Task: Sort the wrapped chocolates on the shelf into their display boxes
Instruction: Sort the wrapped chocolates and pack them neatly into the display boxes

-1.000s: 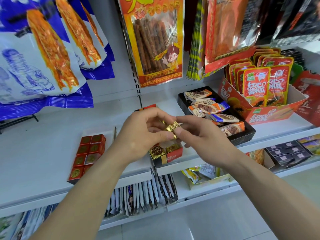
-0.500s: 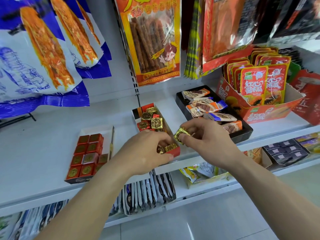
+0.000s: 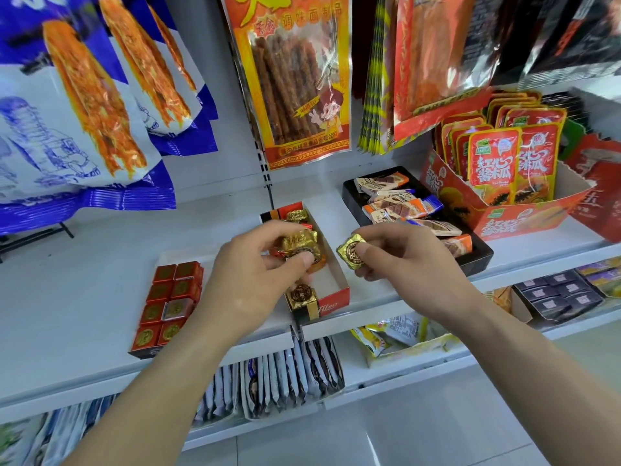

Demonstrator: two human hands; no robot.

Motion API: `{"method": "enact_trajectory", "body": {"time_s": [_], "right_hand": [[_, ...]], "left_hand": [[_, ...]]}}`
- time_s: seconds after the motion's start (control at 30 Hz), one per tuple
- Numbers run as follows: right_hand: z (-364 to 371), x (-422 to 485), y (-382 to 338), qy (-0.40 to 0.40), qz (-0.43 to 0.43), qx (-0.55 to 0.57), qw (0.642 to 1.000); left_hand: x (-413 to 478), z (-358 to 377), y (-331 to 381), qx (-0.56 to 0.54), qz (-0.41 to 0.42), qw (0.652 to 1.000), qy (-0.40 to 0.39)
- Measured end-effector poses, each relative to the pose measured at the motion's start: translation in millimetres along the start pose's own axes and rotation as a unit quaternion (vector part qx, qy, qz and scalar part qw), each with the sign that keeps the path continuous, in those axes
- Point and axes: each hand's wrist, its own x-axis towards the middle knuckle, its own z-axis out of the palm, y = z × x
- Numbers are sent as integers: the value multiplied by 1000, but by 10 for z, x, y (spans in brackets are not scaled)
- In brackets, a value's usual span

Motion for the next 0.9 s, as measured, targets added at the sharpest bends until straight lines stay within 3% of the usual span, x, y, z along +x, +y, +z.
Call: {"method": "enact_trajectory", "body": {"time_s": [0.33, 0.6, 0.9], "right_hand": [[97, 7, -103, -11, 30, 97, 995], [139, 31, -100, -15, 12, 97, 995], [125, 50, -125, -11, 7, 169, 986]], "left_hand": [[-14, -15, -5, -111, -23, 993, -20], [-30, 24, -8, -125, -2, 992, 3], [12, 51, -40, -93, 12, 995, 14]]}}
